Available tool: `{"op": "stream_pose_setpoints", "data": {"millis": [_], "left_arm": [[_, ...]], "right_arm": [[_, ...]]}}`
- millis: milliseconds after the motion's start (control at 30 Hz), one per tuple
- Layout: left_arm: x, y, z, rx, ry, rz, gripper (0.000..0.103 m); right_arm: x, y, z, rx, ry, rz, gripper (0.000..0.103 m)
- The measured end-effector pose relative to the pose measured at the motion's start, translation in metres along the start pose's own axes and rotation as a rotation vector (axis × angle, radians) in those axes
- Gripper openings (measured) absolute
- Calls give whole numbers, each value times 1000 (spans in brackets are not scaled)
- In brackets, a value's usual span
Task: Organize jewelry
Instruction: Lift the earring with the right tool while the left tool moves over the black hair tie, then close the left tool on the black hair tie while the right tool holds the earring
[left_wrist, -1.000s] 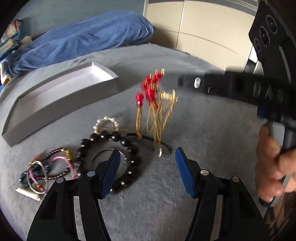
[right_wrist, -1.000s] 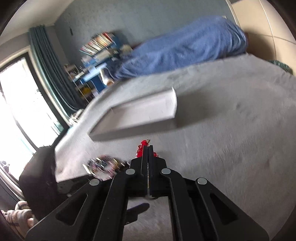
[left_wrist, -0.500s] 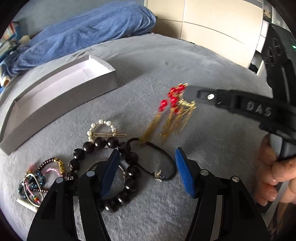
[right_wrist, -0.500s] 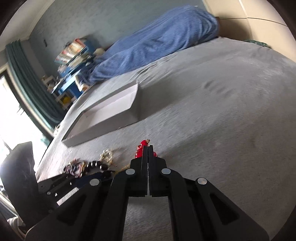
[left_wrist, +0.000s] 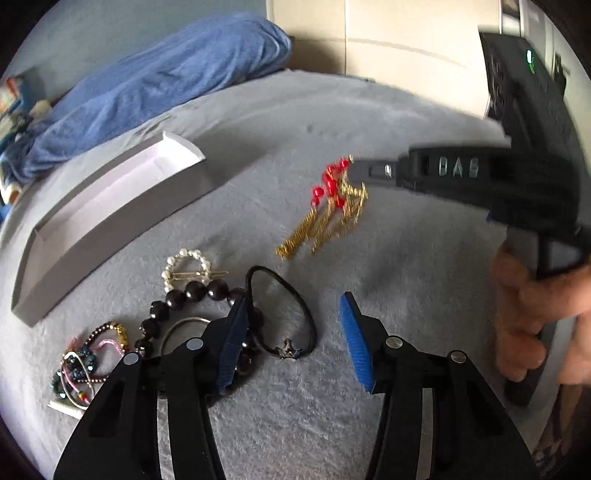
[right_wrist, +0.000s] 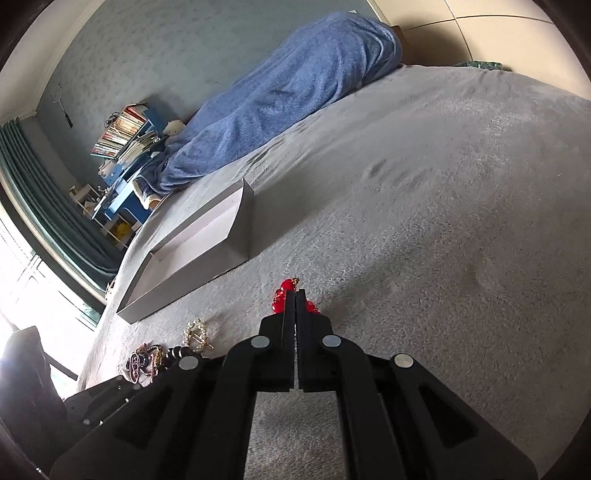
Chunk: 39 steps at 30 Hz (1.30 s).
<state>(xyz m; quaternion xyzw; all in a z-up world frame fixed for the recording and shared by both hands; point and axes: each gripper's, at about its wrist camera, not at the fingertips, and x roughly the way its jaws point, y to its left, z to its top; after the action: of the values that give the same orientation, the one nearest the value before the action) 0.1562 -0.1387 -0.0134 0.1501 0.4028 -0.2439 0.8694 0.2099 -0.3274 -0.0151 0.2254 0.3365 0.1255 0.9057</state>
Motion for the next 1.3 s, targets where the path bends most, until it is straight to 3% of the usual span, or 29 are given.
{"op": "stream_pose_setpoints", "data": {"millis": [267,633,767,1300], "left_arm": [[15,5,9,-20,44,44,52],[3,16,25,-104,14,36,38],[-13,13,21,-150,-8,-3,38],[-25,12,-18,-208,6,15,33]], "right_arm": [[0,-1,-1,4,6,13,0],[-2,-2,-1,13,4,23,0],[-2,-1,-2,17,5,28,0],[-1,-1,-3,30,6,29,0]]}}
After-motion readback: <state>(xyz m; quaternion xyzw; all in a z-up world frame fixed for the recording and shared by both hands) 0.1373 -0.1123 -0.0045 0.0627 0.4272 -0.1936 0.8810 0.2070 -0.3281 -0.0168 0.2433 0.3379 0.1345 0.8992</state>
